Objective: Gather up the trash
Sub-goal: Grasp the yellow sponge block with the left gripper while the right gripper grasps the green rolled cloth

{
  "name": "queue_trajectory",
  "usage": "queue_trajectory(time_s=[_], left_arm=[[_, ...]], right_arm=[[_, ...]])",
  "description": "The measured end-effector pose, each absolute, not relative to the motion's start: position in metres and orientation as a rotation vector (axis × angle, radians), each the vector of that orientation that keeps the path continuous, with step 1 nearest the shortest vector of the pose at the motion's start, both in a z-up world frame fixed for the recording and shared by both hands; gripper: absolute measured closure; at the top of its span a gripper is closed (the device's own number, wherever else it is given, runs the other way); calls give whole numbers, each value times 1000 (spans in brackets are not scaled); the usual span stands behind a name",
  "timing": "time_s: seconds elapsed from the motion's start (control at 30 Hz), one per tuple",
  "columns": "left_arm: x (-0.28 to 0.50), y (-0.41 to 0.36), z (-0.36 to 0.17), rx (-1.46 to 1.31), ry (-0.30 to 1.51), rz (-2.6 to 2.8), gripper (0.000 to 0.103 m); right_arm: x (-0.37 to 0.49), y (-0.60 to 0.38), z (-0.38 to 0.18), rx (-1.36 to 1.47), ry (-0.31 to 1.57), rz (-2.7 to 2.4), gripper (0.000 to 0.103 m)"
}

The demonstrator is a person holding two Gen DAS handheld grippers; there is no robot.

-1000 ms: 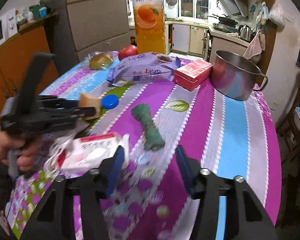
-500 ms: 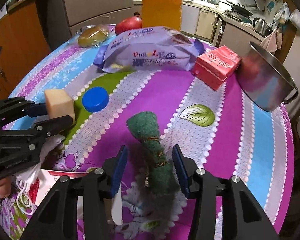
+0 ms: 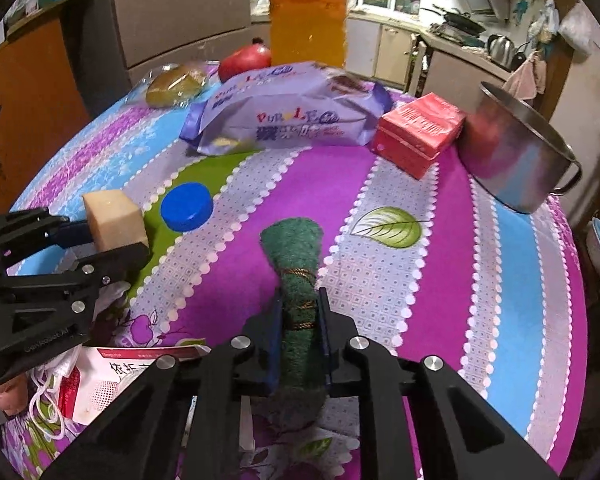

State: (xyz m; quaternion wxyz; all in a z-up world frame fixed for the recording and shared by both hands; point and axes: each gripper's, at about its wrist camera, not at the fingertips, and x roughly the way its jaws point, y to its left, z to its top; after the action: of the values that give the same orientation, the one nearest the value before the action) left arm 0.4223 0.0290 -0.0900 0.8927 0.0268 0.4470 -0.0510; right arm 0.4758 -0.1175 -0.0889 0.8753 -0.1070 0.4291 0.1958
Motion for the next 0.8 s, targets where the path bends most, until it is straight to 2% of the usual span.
queue_trajectory(time_s=[0.5,0.8], left_arm=[[418,30,-82,52,895,-91,66],[388,30,-49,48,772,-53,66]], right_arm=[[417,-138,-48,-94,724,331,87],[360,-146,-28,-35,622,293,87]])
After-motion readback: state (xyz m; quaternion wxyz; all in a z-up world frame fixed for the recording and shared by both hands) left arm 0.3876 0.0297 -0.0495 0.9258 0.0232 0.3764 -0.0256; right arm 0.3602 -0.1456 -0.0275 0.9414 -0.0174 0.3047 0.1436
